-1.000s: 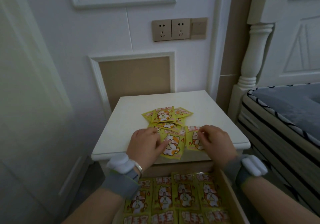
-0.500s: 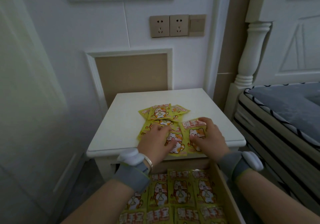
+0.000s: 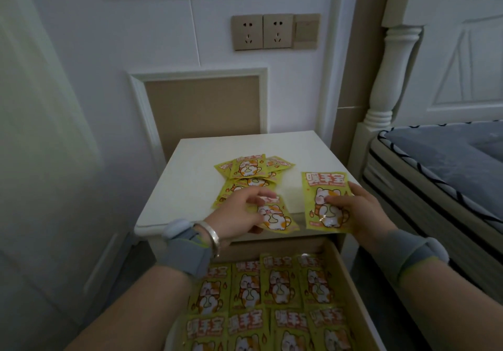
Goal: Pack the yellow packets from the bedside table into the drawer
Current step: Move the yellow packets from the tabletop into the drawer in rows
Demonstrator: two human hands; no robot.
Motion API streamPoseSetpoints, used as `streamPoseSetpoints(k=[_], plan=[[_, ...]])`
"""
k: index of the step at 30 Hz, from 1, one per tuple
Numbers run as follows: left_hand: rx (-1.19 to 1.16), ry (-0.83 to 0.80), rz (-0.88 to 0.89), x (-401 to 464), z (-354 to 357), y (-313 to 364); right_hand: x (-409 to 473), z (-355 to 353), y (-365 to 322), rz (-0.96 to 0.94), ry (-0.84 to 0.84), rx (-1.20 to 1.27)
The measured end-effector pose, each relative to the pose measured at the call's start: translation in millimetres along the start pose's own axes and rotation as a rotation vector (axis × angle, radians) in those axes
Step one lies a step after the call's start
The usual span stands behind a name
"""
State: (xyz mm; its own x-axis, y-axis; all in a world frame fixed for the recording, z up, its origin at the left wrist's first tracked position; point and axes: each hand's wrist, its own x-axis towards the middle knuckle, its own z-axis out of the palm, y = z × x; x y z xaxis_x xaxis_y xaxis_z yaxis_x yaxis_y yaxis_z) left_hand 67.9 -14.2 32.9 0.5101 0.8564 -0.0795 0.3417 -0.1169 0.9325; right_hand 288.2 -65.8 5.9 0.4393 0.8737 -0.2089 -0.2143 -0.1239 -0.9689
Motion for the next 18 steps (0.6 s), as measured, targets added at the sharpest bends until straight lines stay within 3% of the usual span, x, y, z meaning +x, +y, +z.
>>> streamPoseSetpoints(k=[5, 10, 15, 18], plan=[[-0.403, -0.059, -0.105, -15.7, -2.1, -2.2, -1.8, -15.1, 1.5, 0.032, -0.011, 0.026], [-0.666, -0.051, -0.120, -23.9, -7.2, -6.2, -5.5, -18.7, 0.0, 0.092, -0.157, 0.024], [-0.529, 0.075, -0.034, -32.9, -4.4, -22.6, -21.3, -15.5, -2.3, 0.202, -0.404, -0.276], [-0.430, 0.060, -0.019, -42.8, -0.7, -33.3, -24.5, -14.1, 1.7, 0.320, -0.415, -0.427]])
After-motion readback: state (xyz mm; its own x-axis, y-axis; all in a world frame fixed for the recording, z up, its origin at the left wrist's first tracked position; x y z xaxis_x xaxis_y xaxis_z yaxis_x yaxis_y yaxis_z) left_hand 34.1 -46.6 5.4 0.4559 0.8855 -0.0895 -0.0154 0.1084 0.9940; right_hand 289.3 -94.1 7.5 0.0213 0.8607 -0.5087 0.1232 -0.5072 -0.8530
